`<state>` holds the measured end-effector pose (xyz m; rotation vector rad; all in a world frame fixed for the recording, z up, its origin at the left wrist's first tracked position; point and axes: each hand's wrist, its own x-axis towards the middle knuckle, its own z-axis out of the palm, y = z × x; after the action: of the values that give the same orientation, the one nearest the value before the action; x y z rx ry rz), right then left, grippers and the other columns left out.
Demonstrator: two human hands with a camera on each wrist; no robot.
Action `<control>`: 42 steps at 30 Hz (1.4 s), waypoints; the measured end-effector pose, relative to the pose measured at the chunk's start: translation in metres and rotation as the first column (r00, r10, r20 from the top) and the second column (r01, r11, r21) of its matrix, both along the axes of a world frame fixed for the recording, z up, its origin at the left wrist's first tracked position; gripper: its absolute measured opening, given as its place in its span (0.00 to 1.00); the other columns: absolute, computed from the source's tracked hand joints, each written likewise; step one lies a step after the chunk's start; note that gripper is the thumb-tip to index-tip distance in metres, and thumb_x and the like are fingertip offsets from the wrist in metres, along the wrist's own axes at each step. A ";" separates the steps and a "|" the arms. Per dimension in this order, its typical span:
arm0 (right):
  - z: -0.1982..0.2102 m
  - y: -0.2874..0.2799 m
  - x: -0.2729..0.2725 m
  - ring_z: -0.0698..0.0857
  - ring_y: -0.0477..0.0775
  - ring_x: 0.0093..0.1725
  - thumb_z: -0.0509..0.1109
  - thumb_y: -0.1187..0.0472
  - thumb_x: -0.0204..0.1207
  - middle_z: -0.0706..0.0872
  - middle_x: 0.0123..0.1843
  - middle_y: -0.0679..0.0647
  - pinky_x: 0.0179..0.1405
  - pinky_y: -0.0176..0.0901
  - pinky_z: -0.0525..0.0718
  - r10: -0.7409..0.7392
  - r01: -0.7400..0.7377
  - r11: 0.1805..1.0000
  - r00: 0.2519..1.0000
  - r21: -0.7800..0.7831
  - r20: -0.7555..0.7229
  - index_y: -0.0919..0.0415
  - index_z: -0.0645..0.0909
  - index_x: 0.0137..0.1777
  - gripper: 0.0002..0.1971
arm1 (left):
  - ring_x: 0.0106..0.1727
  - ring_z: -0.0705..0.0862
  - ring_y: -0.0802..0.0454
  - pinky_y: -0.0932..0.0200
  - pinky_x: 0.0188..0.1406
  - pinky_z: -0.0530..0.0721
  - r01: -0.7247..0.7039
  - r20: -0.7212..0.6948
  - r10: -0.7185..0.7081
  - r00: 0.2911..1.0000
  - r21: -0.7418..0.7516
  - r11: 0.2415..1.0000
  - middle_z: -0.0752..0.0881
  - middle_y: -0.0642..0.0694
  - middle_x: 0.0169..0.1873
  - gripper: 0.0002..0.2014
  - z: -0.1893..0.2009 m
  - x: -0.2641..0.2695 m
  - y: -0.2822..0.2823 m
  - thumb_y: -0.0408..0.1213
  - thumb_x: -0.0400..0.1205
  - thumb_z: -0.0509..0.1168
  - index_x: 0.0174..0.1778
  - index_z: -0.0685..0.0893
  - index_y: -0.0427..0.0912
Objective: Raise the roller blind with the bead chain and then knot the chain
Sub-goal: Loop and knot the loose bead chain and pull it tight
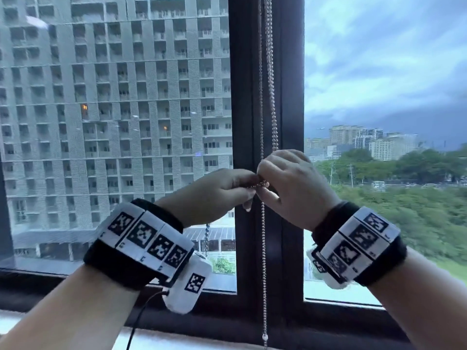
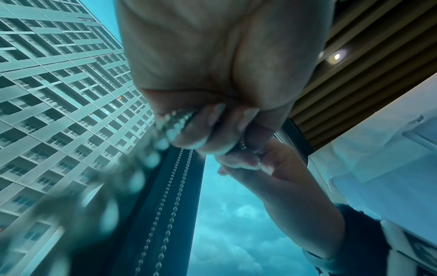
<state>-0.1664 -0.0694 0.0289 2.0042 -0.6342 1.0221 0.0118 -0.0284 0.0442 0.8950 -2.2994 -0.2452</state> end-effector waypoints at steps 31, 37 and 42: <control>0.031 -0.009 0.004 0.88 0.49 0.43 0.67 0.65 0.78 0.90 0.45 0.53 0.45 0.44 0.86 0.317 -0.561 0.819 0.612 0.116 0.724 0.54 0.88 0.50 0.10 | 0.21 0.68 0.59 0.63 0.23 0.67 0.208 -0.607 -0.104 0.788 0.103 0.973 0.69 0.53 0.23 0.17 0.033 -0.048 -0.020 0.43 0.87 0.51 0.33 0.72 0.45; 0.042 0.008 0.003 0.83 0.54 0.46 0.57 0.63 0.84 0.85 0.39 0.53 0.47 0.42 0.83 0.280 -0.908 0.233 0.405 0.347 0.871 0.68 0.81 0.46 0.13 | 0.18 0.59 0.61 0.64 0.22 0.60 0.590 -0.720 -0.221 0.658 0.310 0.745 0.64 0.56 0.17 0.19 0.031 -0.041 -0.023 0.47 0.87 0.48 0.31 0.70 0.47; 0.049 0.006 0.001 0.79 0.50 0.31 0.60 0.66 0.82 0.83 0.27 0.50 0.35 0.41 0.79 0.274 -0.956 0.065 0.294 0.287 0.916 0.72 0.78 0.58 0.11 | 0.16 0.62 0.64 0.67 0.22 0.66 0.673 -0.714 -0.268 0.647 0.369 0.641 0.68 0.58 0.15 0.18 0.029 -0.041 -0.022 0.48 0.86 0.47 0.33 0.71 0.47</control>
<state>-0.1653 -0.0633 0.0780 2.9624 -0.4993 2.6340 -0.0291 -0.0508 0.0730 0.3042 -1.7728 -1.4010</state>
